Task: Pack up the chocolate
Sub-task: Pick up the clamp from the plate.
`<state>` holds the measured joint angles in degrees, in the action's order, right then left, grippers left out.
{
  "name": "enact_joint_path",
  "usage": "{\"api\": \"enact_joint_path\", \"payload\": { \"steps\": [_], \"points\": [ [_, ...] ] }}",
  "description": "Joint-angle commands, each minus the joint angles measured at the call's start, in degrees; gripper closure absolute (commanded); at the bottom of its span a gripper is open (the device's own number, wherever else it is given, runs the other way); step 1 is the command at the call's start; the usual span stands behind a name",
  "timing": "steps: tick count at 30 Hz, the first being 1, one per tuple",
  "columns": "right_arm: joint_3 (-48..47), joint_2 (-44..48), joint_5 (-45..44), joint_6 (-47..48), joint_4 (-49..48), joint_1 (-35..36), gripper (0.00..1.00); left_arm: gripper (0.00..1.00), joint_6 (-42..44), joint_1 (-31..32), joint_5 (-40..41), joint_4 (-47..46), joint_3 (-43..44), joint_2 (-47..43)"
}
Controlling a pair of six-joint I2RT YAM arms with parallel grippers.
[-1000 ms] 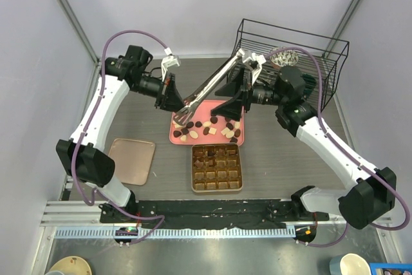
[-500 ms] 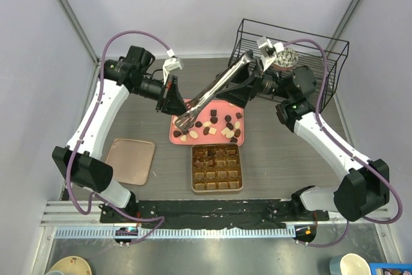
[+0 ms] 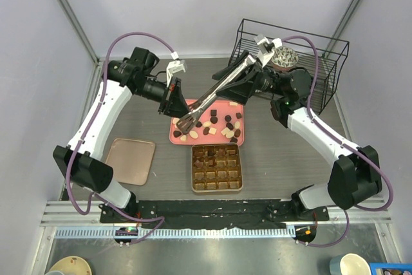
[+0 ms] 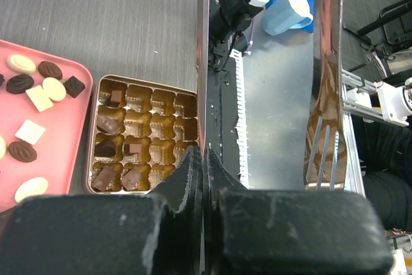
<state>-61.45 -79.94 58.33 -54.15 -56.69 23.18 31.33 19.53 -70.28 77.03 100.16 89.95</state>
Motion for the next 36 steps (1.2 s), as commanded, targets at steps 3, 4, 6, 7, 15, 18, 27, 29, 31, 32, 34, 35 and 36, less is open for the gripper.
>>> {"api": "enact_joint_path", "payload": {
  "steps": [3,4,6,7,15,18,27,29,31,32,34,35,36],
  "points": [
    [-2.62,-0.48,0.04,-2.89,-4.57,-0.15,0.06,1.00,0.40,1.83,-0.56,18.15,-0.49,-0.66],
    [-2.80,-0.57,0.12,-2.89,-4.23,-0.06,0.08,1.00,0.40,1.74,-0.30,18.06,-0.49,-0.57],
    [-3.15,-0.65,0.30,-3.06,-4.13,0.02,0.18,1.00,0.48,1.74,-0.30,18.06,-0.49,-0.66],
    [-3.15,-0.65,0.38,-3.15,-3.61,-0.06,0.23,1.00,0.57,1.74,-0.12,18.06,-0.40,-0.57],
    [-2.62,-0.30,1.09,-3.94,-2.55,-0.06,0.51,1.00,0.66,1.74,-0.03,18.15,-0.23,-0.13],
    [-2.10,-0.04,1.53,-4.03,-2.46,-0.15,0.53,1.00,0.57,1.74,0.06,18.15,-0.05,-0.48],
    [-1.30,1.28,1.00,-3.42,-0.55,-0.06,0.60,0.87,-0.39,1.65,3.12,18.15,1.00,-1.10],
    [-1.74,1.98,0.83,-1.41,1.39,-0.06,0.64,0.78,-0.92,1.57,5.06,17.89,1.61,-1.71],
    [-1.92,2.94,0.13,0.96,5.78,-0.06,0.67,0.71,-3.98,0.95,8.99,16.31,2.41,-2.41],
    [-2.09,4.17,-0.31,2.46,7.45,-0.06,0.69,0.68,-6.26,0.60,10.94,14.39,2.23,-3.63],
    [-2.53,5.40,-1.72,7.99,14.56,-0.06,0.71,0.65,-10.65,-0.89,17.59,8.59,1.01,-5.22],
    [-3.32,6.37,-2.07,9.84,17.11,-0.06,0.72,0.63,-11.03,-1.51,19.46,7.44,0.57,-6.88],
    [-3.67,6.64,-2.68,13.25,21.31,-0.06,0.73,0.62,-11.12,-2.47,21.13,6.12,0.22,-7.50]
  ]
}}
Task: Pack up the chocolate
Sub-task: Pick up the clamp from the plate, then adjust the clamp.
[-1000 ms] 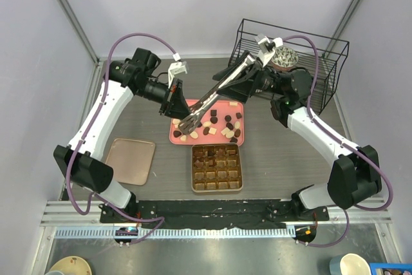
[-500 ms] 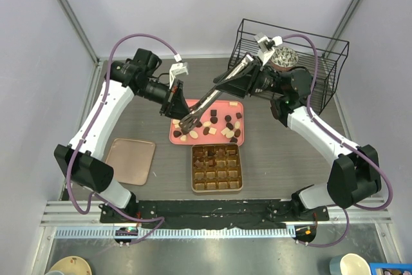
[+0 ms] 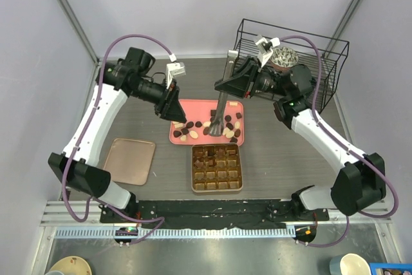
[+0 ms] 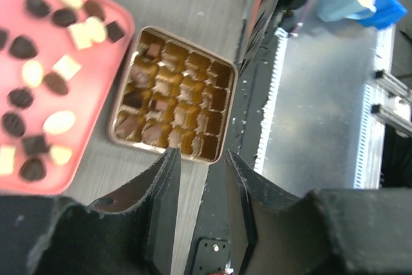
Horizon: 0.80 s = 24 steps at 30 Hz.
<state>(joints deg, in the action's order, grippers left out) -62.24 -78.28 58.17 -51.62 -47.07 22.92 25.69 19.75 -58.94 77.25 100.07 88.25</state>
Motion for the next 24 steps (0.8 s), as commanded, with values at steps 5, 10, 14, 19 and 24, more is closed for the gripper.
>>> {"api": "enact_joint_path", "payload": {
  "steps": [5,10,14,19,24],
  "points": [
    [-5.08,6.82,-7.10,19.52,22.09,0.46,0.77,0.62,-8.10,-4.10,25.32,2.04,-1.89,-8.26],
    [-9.91,5.60,-18.68,36.45,40.36,7.04,0.77,0.62,-11.54,-5.07,28.45,-5.97,-6.99,-12.83],
    [-13.34,2.44,-41.04,45.44,46.72,16.70,0.80,0.55,-12.95,-3.85,18.35,-8.50,-7.08,-14.59],
    [-12.04,0.85,-53.68,39.58,36.63,19.97,0.83,0.00,-14.09,1.33,17.16,-18.53,-16.46,-21.44],
    [-11.06,0.15,-62.63,35.72,28.81,24.45,0.84,0.00,-11.02,6.00,22.29,-15.83,-18.51,-21.45]
  ]
}}
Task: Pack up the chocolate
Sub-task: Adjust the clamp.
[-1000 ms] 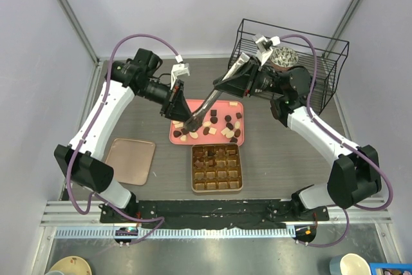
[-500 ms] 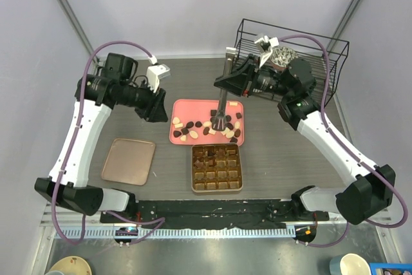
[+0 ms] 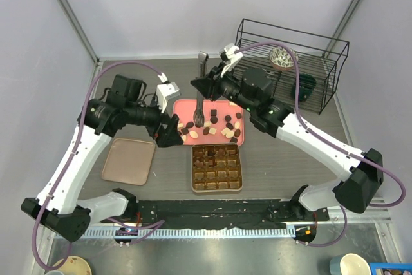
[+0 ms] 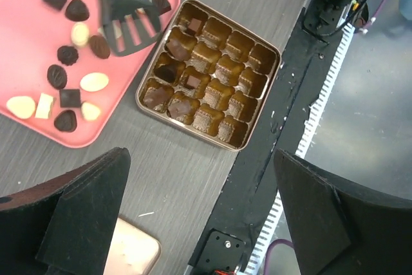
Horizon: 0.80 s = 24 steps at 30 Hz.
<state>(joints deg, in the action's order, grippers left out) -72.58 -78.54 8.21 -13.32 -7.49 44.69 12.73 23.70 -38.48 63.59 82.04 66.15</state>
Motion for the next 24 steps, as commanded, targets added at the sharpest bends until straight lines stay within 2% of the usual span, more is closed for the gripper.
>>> {"api": "enact_joint_path", "payload": {
  "steps": [1,4,5,9,19,24],
  "points": [
    [-0.03,0.32,-13.99,-4.07,-11.93,3.03,0.84,0.00,2.21,1.96,1.74,-2.77,-1.43,0.56],
    [2.17,0.15,-17.16,-10.46,-17.02,4.44,0.85,0.00,1.60,3.53,7.78,-10.55,-5.21,-3.03],
    [2.70,0.23,-17.87,-11.45,-17.99,4.88,0.85,0.00,1.59,3.89,14.07,-12.07,-6.88,-3.65],
    [3.58,0.67,-20.77,-14.45,-18.79,7.69,0.86,0.00,1.86,4.07,24.49,-17.27,-8.65,-4.01],
    [7.44,0.93,-24.12,-21.39,-21.95,8.58,0.87,0.00,-0.25,4.07,15.55,-17.80,-8.82,-4.10],
    [9.64,1.90,-25.34,-24.90,-24.94,8.58,0.87,0.00,1.59,4.24,14.22,-16.92,-10.23,-4.71]
  ]
}}
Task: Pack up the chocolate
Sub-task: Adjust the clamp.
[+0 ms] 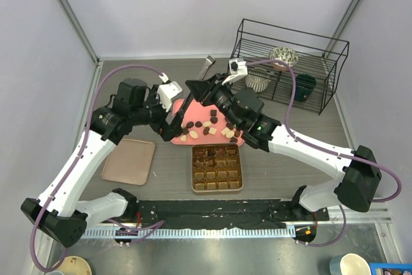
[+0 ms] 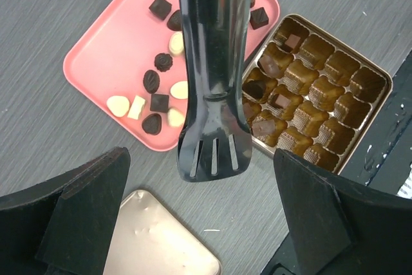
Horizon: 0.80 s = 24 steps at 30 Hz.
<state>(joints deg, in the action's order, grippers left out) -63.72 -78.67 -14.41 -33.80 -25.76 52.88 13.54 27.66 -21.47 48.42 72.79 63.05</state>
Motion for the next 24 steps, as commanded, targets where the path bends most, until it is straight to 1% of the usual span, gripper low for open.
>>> {"api": "enact_joint_path", "payload": {
  "steps": [1,5,8,12,18,20,24],
  "points": [
    [1.23,2.21,-2.90,-4.87,-6.93,0.38,0.87,0.00,1.57,0.20,-2.96,-1.49,-1.51,-1.70],
    [1.59,2.30,-2.37,-6.63,-8.60,0.38,0.88,0.00,3.59,0.73,-3.66,-0.88,-2.83,-1.87],
    [1.76,2.91,-2.55,-6.45,-7.99,0.38,0.88,0.00,5.70,0.99,-3.05,-0.09,-3.71,-2.14],
    [1.67,3.79,-1.15,-6.98,-5.89,0.38,0.88,0.01,7.81,1.08,1.07,0.00,-3.71,-2.93],
    [2.37,5.37,2.72,-8.12,-0.79,0.38,0.87,0.14,9.75,0.99,3.63,-0.08,-3.27,-3.02],
    [2.99,6.60,3.34,-7.95,1.31,0.38,0.87,0.17,9.93,1.08,3.89,0.18,-3.27,-3.19],
    [4.48,8.36,3.52,-8.56,2.12,0.38,0.86,0.22,9.75,0.99,3.37,0.00,-3.27,-2.93]
  ]
}}
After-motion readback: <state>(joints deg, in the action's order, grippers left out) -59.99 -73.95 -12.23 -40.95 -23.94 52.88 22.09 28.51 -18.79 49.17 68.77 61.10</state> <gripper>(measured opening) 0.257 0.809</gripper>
